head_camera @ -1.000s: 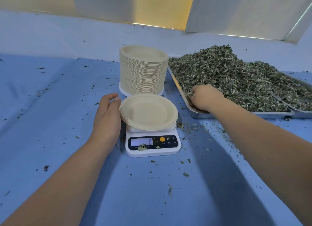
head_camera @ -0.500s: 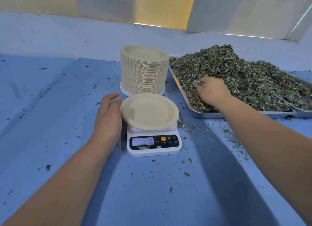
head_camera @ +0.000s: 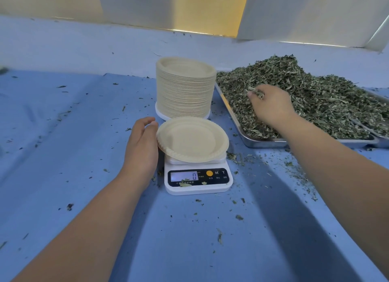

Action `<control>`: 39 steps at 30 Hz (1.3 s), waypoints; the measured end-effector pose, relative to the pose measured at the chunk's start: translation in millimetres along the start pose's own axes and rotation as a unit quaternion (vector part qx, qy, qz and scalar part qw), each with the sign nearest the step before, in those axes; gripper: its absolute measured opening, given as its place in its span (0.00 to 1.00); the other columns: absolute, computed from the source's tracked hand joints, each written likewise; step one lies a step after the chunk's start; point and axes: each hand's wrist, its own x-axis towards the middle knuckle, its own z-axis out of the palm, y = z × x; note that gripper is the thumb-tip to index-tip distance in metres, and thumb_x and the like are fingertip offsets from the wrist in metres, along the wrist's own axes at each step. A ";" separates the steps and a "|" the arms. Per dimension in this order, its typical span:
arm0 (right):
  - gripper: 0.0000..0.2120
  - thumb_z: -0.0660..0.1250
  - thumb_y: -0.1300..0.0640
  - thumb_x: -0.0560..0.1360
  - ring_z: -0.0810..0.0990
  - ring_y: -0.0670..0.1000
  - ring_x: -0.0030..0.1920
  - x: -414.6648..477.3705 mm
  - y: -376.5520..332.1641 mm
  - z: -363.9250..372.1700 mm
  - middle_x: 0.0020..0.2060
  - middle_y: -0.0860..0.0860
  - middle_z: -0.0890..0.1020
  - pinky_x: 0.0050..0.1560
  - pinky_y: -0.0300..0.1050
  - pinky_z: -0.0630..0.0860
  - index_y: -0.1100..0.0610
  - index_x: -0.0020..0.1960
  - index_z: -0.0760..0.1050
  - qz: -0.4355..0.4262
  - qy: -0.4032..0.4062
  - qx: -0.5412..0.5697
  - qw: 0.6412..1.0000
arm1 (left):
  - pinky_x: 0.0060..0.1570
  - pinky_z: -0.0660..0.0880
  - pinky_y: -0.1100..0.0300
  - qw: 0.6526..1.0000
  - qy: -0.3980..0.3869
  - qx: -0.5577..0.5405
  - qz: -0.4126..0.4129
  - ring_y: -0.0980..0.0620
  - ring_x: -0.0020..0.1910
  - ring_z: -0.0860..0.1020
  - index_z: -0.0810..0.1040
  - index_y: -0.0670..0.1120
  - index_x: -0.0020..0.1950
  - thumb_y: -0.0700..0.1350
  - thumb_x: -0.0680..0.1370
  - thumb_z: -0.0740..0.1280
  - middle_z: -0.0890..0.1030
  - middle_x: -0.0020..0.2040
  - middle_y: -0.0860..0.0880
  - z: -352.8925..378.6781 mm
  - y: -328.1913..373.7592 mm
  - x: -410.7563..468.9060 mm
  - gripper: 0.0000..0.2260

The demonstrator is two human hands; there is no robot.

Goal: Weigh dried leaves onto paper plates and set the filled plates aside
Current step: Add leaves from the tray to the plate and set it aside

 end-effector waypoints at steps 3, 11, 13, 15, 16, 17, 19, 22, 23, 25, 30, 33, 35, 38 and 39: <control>0.16 0.61 0.45 0.82 0.75 0.49 0.32 -4.1 -31.7 -11.5 0.35 0.50 0.79 0.34 0.42 0.73 0.56 0.59 0.79 -0.050 0.013 0.029 0.998 | 0.67 0.74 0.46 1.000 0.003 -0.001 0.000 0.58 0.60 0.77 0.77 0.65 0.56 0.58 0.76 0.61 0.78 0.56 0.62 0.1 0.3 -0.7 0.10; 0.17 0.62 0.42 0.82 0.82 0.53 0.46 -55.6 -116.1 -7.6 0.48 0.52 0.83 0.49 0.50 0.80 0.53 0.58 0.79 -0.157 -0.074 0.106 0.979 | 0.66 0.75 0.47 1.000 0.009 0.004 0.001 0.58 0.58 0.78 0.78 0.64 0.56 0.58 0.75 0.61 0.79 0.55 0.63 -0.6 0.5 -0.4 0.12; 0.18 0.62 0.39 0.81 0.82 0.50 0.50 -65.9 -125.3 -1.3 0.53 0.47 0.82 0.54 0.50 0.80 0.49 0.63 0.77 -0.186 -0.170 0.052 0.966 | 0.66 0.75 0.46 1.000 0.015 0.002 0.003 0.57 0.59 0.78 0.78 0.62 0.58 0.58 0.75 0.61 0.80 0.56 0.61 -0.9 0.6 -0.5 0.14; 0.24 0.64 0.35 0.77 0.78 0.48 0.56 -68.9 -129.8 1.6 0.60 0.45 0.79 0.59 0.46 0.75 0.45 0.69 0.73 -0.192 -0.252 -0.001 0.948 | 0.66 0.75 0.46 1.000 0.015 0.001 0.006 0.57 0.59 0.79 0.78 0.61 0.57 0.58 0.75 0.61 0.80 0.56 0.60 -1.4 1.1 -0.9 0.13; 0.27 0.65 0.33 0.76 0.76 0.47 0.58 -68.0 -130.9 0.1 0.62 0.45 0.78 0.59 0.44 0.73 0.43 0.71 0.71 -0.185 -0.273 -0.010 0.944 | 0.66 0.75 0.45 1.000 0.012 -0.002 0.006 0.56 0.59 0.79 0.78 0.62 0.56 0.58 0.75 0.61 0.80 0.56 0.59 -1.2 1.5 -1.3 0.12; 0.29 0.66 0.32 0.74 0.75 0.46 0.58 -66.4 -131.4 -2.5 0.63 0.45 0.77 0.57 0.43 0.71 0.43 0.71 0.71 -0.177 -0.281 -0.007 0.943 | 0.66 0.75 0.45 1.000 0.011 -0.004 0.005 0.56 0.60 0.79 0.78 0.62 0.56 0.58 0.75 0.62 0.80 0.57 0.58 -1.1 2.0 -1.5 0.12; 0.28 0.64 0.30 0.74 0.76 0.45 0.57 -62.7 -130.8 -9.0 0.60 0.43 0.79 0.52 0.42 0.70 0.43 0.69 0.73 -0.169 -0.266 0.016 0.949 | 0.66 0.75 0.45 1.000 0.011 -0.006 0.004 0.54 0.60 0.79 0.78 0.61 0.56 0.58 0.75 0.62 0.80 0.58 0.56 -0.9 2.7 -1.9 0.12; 0.19 0.62 0.34 0.78 0.78 0.44 0.52 -58.8 -120.5 -12.0 0.52 0.42 0.81 0.46 0.39 0.71 0.46 0.59 0.80 -0.169 -0.193 0.070 0.964 | 0.66 0.75 0.44 1.000 0.012 -0.003 0.001 0.54 0.60 0.79 0.78 0.60 0.58 0.58 0.75 0.61 0.80 0.58 0.57 -1.2 3.6 -2.4 0.14; 0.17 0.62 0.37 0.79 0.79 0.44 0.51 -57.0 -112.5 -11.0 0.49 0.42 0.82 0.45 0.40 0.71 0.47 0.56 0.80 -0.162 -0.161 0.076 0.971 | 0.66 0.75 0.44 1.000 0.012 -0.004 -0.001 0.53 0.60 0.79 0.78 0.59 0.58 0.57 0.75 0.61 0.80 0.58 0.57 -1.6 3.9 -2.9 0.13; 0.14 0.62 0.41 0.81 0.79 0.47 0.50 -53.5 -87.3 -8.2 0.48 0.43 0.82 0.45 0.42 0.72 0.48 0.56 0.80 -0.130 -0.107 0.054 0.984 | 0.66 0.75 0.44 1.000 0.010 -0.004 0.000 0.53 0.60 0.79 0.78 0.59 0.56 0.57 0.76 0.61 0.80 0.57 0.57 -1.6 5.6 -4.6 0.12; 0.20 0.56 0.39 0.82 0.76 0.58 0.39 -62.2 -16.2 11.7 0.39 0.53 0.79 0.38 0.50 0.74 0.55 0.52 0.75 -0.034 -0.057 -0.104 0.992 | 0.64 0.76 0.50 1.000 0.001 0.016 0.022 0.58 0.56 0.80 0.80 0.57 0.53 0.54 0.77 0.59 0.82 0.52 0.60 -0.5 8.5 -6.0 0.11; 0.25 0.50 0.36 0.82 0.75 0.57 0.36 -63.9 -5.7 23.7 0.35 0.54 0.77 0.34 0.46 0.69 0.55 0.46 0.73 -0.007 -0.121 -0.166 0.979 | 0.62 0.76 0.55 0.999 -0.003 0.033 0.032 0.64 0.53 0.79 0.80 0.58 0.51 0.54 0.78 0.58 0.82 0.49 0.63 -0.1 7.6 -4.8 0.11; 0.25 0.50 0.36 0.83 0.75 0.56 0.34 -62.2 -8.0 26.5 0.34 0.55 0.77 0.32 0.44 0.67 0.55 0.42 0.73 -0.014 -0.132 -0.158 0.978 | 0.65 0.75 0.52 0.999 0.001 0.040 0.033 0.62 0.56 0.78 0.80 0.56 0.53 0.51 0.83 0.58 0.81 0.53 0.61 -0.5 6.1 -5.8 0.10; 0.25 0.52 0.37 0.83 0.74 0.56 0.33 -63.9 -7.7 29.2 0.33 0.55 0.76 0.31 0.44 0.65 0.55 0.40 0.70 -0.025 -0.118 -0.163 0.979 | 0.68 0.73 0.49 0.998 0.005 0.048 0.026 0.57 0.60 0.77 0.79 0.55 0.58 0.52 0.83 0.58 0.80 0.58 0.58 -0.8 6.9 -6.8 0.11; 0.25 0.52 0.37 0.83 0.74 0.57 0.33 -65.2 -6.6 28.7 0.32 0.54 0.76 0.31 0.44 0.65 0.55 0.40 0.70 -0.026 -0.113 -0.156 0.981 | 0.68 0.73 0.48 0.998 0.004 0.052 0.027 0.56 0.61 0.77 0.79 0.55 0.58 0.54 0.81 0.58 0.80 0.59 0.57 -0.6 7.5 -7.8 0.12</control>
